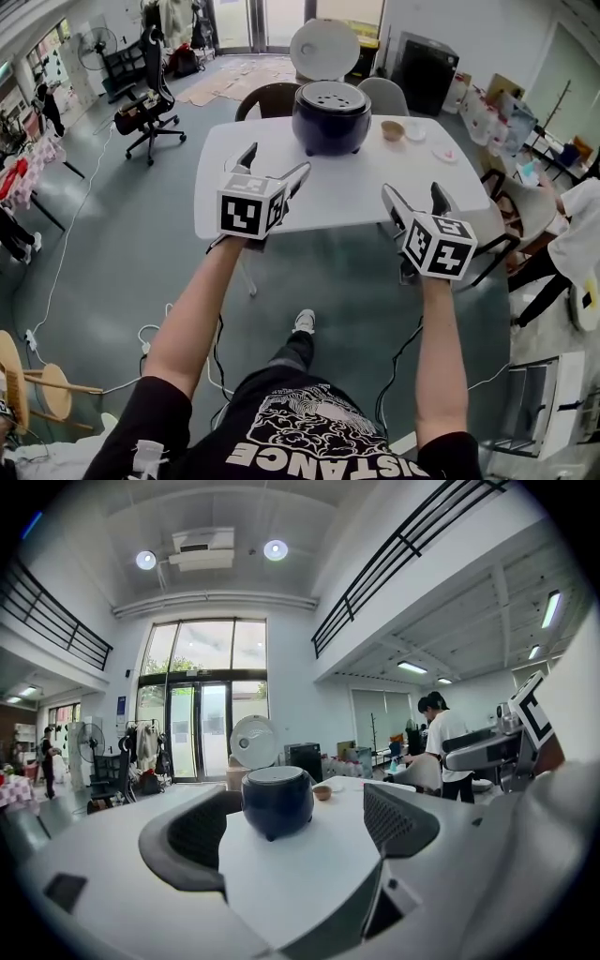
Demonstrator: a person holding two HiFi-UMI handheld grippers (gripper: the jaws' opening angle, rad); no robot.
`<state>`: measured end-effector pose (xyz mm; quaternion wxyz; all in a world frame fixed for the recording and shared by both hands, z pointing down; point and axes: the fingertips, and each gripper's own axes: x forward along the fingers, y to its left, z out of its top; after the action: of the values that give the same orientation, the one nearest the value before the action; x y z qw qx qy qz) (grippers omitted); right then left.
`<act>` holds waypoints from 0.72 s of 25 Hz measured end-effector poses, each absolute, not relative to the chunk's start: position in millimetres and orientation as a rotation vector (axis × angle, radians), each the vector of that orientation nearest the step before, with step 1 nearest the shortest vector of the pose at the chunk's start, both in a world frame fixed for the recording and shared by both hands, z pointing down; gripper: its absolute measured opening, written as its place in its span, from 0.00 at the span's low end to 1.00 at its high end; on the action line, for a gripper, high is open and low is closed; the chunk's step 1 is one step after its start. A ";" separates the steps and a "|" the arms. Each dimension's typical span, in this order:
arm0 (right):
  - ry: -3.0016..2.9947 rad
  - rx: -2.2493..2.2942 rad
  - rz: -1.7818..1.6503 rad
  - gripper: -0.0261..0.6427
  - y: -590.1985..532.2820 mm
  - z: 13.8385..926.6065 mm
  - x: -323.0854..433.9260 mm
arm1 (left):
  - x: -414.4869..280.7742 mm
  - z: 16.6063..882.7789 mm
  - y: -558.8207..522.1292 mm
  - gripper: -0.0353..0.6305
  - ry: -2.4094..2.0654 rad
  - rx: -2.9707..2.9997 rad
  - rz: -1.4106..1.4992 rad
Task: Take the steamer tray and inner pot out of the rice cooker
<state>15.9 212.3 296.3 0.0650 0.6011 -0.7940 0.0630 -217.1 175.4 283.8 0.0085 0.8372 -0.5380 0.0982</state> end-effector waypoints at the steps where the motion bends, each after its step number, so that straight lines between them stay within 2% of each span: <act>1: -2.395 1.809 0.189 0.70 198.5 297.8 17.5 | -215.1 285.0 161.6 0.71 -1.681 2.615 0.305; 7: -2.376 1.790 0.205 0.70 110.7 309.1 32.8 | -195.9 300.2 74.5 0.71 -1.650 2.597 0.332; 18: -2.368 1.760 0.239 0.70 -29.6 303.3 18.9 | -210.1 285.2 -67.1 0.71 -1.665 2.581 0.310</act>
<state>18.9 -29.6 303.3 0.0905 0.5922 -0.7966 0.0806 -210.1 -67.1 285.2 0.0273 0.8358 -0.5390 0.1004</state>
